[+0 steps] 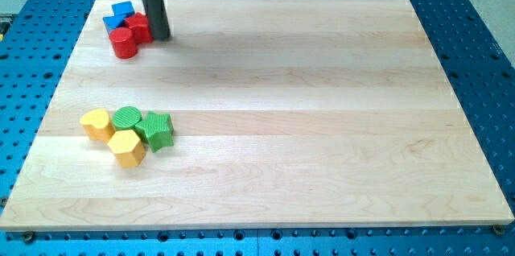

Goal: Separate the red blocks from the blue blocks

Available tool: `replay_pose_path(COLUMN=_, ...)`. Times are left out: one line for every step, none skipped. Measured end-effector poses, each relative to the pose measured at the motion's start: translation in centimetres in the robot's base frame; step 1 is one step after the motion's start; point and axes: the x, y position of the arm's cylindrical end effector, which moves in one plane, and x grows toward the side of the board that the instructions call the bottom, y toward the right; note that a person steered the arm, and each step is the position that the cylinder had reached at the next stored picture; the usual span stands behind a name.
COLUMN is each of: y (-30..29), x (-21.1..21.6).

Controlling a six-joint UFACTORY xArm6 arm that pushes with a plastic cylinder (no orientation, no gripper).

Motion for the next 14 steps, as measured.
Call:
replay_pose_path(y=2.9, x=-5.6)
replay_pose_path(y=-2.0, x=-4.0)
replay_pose_path(y=-3.5, x=-0.5)
replay_pose_path(y=-4.3, x=5.9)
replay_pose_path(y=-3.8, x=7.0)
replay_pose_path(y=3.2, x=12.6)
replay_pose_path(y=9.7, x=24.3)
replay_pose_path(y=7.1, x=31.0)
replay_pose_path(y=4.0, x=31.1)
replay_pose_path(y=1.4, x=31.1)
replay_pose_path(y=0.8, x=31.1)
replay_pose_path(y=-4.8, x=30.8)
replay_pose_path(y=-3.2, x=30.0)
replay_pose_path(y=3.9, x=28.4)
